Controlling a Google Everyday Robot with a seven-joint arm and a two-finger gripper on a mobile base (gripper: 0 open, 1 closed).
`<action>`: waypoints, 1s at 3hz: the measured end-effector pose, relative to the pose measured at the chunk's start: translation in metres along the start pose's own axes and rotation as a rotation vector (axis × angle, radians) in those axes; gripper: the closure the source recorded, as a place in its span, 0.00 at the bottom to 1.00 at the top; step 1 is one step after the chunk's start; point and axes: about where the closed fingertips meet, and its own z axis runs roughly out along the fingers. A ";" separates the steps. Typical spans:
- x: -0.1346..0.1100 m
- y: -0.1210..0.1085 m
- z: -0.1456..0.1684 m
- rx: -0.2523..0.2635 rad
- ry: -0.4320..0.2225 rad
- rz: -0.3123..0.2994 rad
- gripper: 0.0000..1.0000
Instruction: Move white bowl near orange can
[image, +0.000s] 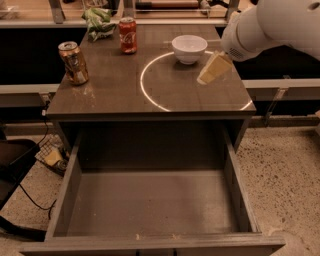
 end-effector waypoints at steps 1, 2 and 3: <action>-0.004 -0.010 0.028 0.010 -0.058 -0.013 0.00; -0.005 -0.022 0.066 -0.017 -0.131 -0.029 0.00; -0.008 -0.038 0.098 -0.046 -0.164 -0.078 0.00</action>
Offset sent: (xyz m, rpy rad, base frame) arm 0.1221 0.0083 -0.0282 0.1068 -0.1140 0.2201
